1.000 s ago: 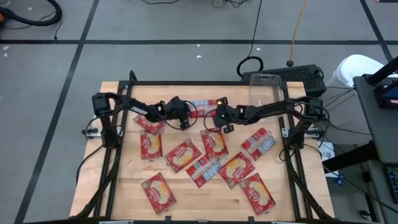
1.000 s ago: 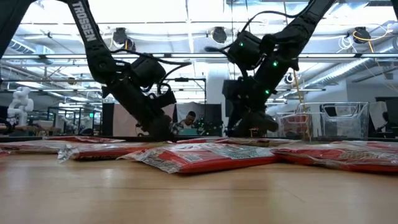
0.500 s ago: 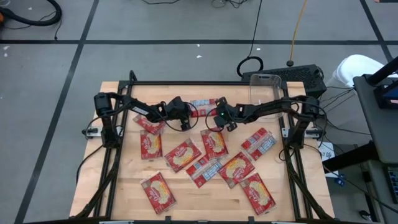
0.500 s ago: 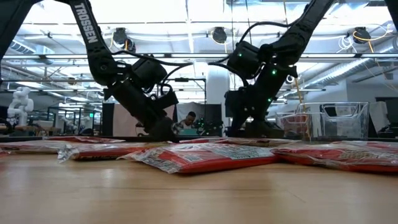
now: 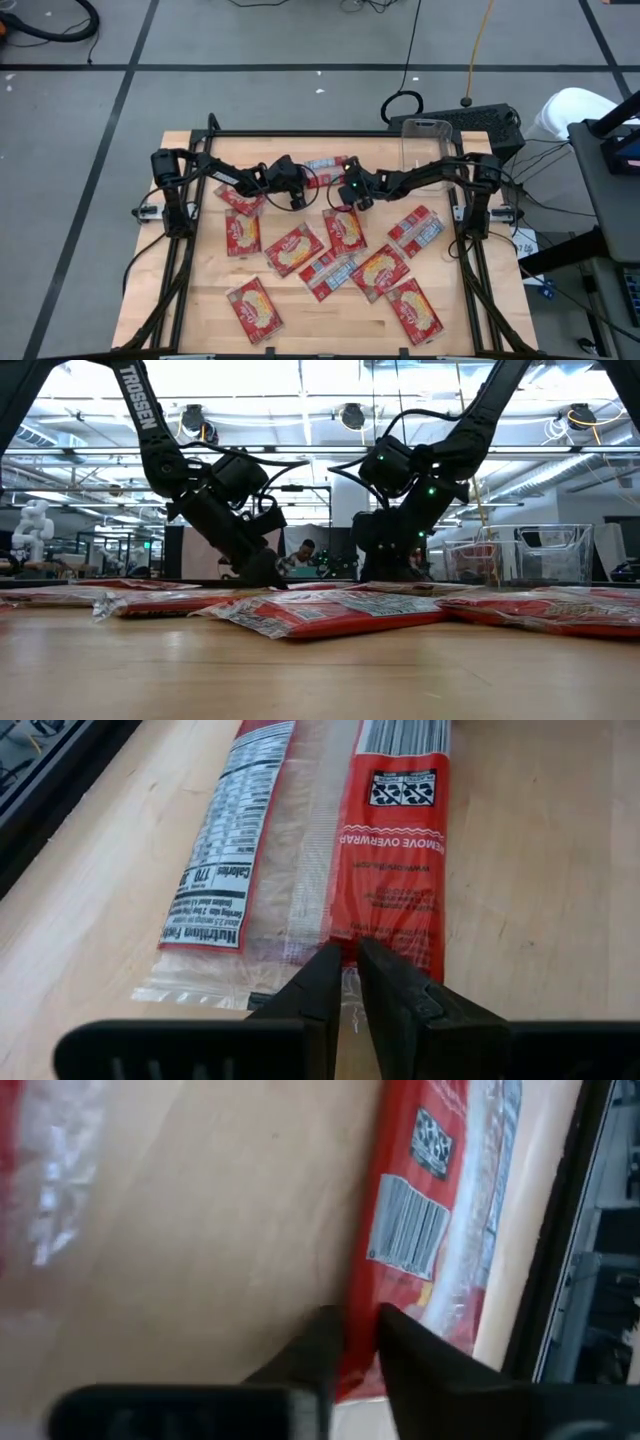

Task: Sort popcorn bags into baskets
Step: Put the red popcorn bag into the transparent bin

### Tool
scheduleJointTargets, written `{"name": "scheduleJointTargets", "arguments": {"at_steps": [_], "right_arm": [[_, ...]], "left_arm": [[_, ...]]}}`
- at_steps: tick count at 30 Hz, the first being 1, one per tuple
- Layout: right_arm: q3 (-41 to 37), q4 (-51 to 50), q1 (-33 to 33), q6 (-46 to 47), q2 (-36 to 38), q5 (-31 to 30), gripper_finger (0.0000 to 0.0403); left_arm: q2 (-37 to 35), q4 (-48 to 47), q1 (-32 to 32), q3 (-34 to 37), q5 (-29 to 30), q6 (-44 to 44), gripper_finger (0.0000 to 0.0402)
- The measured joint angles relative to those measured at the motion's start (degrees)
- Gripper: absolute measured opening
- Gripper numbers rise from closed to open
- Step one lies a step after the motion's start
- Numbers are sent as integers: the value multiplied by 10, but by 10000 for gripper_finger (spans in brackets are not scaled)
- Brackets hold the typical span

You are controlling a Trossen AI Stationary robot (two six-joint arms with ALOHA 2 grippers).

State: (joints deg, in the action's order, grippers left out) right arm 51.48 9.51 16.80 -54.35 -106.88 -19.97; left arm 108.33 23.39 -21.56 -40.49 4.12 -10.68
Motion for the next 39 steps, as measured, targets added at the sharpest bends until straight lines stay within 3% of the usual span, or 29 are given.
{"name": "scheduleJointTargets", "arguments": {"at_steps": [2, 5, 11, 18, 23, 26, 31, 39], "right_arm": [[0, -1, 0, 9, 0, -19, 13], [0, -4, -2, 19, 2, -33, 11], [-3, -26, -11, 117, 44, -39, 2], [-2, -61, -13, 255, 107, -6, 0], [-1, -72, -11, 326, 131, 41, 0], [-1, -84, -10, 357, 143, 68, 0], [-1, -87, -10, 363, 145, 86, 0], [0, -114, -7, 358, 146, 95, 0]], "left_arm": [[-1, 1, 0, 0, -1, 2, 51], [-20, -10, 5, 1, -2, 16, 51], [-130, -65, 49, 5, 15, -18, 65], [-186, -46, 111, 2, 77, -70, 162], [-150, 11, 137, 2, 112, -154, 242], [-111, 79, 135, 1, 131, -188, 264], [-53, 149, 112, -2, 152, -252, 251], [-15, 114, 67, -19, 94, -247, 208]]}}
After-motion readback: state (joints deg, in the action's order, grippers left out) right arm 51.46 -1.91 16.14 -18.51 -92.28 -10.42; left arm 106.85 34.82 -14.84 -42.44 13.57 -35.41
